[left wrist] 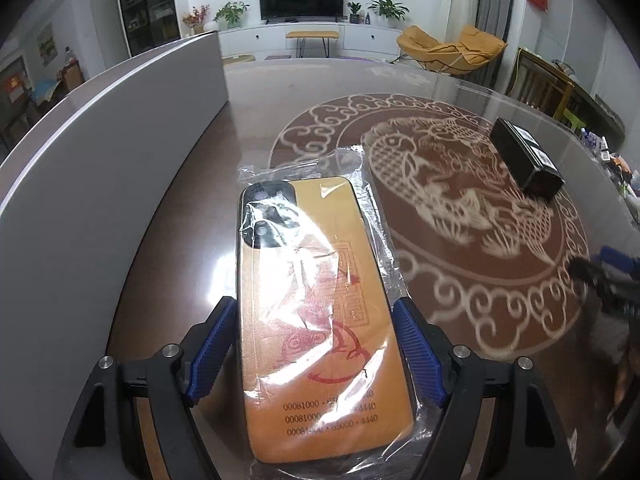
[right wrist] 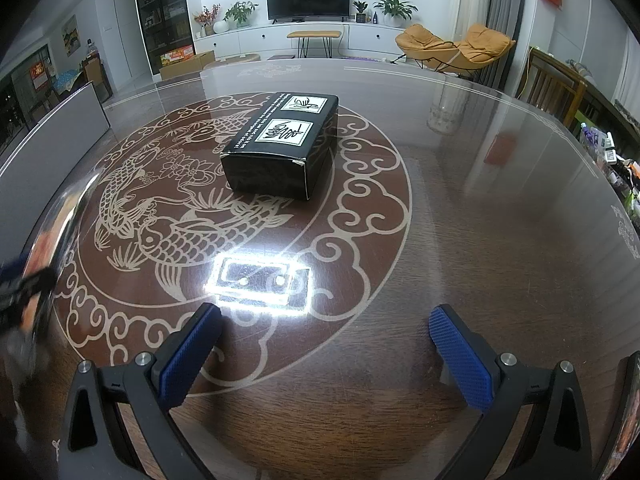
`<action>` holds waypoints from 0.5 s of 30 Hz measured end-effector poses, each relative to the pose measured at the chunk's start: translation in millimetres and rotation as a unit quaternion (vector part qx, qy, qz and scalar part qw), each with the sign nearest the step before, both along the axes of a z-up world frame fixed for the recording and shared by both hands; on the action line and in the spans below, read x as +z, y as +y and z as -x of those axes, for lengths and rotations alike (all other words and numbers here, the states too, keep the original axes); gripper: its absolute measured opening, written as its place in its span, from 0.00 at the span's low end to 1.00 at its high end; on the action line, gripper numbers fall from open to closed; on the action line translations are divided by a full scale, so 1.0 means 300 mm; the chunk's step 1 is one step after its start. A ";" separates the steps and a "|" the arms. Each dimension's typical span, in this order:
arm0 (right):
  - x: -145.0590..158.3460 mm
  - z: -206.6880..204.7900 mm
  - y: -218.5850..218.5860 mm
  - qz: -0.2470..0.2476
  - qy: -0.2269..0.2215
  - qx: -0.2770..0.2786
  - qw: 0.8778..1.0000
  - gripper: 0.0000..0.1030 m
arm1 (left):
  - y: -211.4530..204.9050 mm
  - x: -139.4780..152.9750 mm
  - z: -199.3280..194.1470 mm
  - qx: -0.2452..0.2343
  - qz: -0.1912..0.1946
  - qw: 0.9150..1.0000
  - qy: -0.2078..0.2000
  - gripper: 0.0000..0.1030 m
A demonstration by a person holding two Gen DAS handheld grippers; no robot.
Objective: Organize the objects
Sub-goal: 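Grasp the bagged orange phone case with the left tool while the right tool grasps the black box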
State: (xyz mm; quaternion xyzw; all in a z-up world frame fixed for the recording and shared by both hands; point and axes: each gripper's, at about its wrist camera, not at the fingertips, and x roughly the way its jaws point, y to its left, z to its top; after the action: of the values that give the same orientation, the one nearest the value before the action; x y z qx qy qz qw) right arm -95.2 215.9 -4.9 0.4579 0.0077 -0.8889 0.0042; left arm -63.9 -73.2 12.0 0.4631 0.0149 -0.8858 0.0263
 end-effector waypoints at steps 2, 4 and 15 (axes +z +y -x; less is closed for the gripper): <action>0.008 0.019 -0.005 0.033 -0.004 0.017 0.999 1.00 | 0.001 0.000 -0.026 0.000 0.000 1.000 0.003 0.76; 0.042 0.064 -0.012 0.058 0.004 0.020 0.998 1.00 | 0.002 -0.003 -0.034 -0.001 0.000 1.000 0.005 0.76; 0.043 0.515 -0.148 0.045 -0.108 0.018 0.993 0.57 | -0.020 0.008 -0.114 -0.021 -0.029 0.999 0.020 0.74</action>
State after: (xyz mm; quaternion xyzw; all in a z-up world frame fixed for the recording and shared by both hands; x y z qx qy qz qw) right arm -249.6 171.4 7.9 0.5500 -0.0242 -0.8338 0.0416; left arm -29.7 -79.4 14.3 0.4457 0.0315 -0.8946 -0.0057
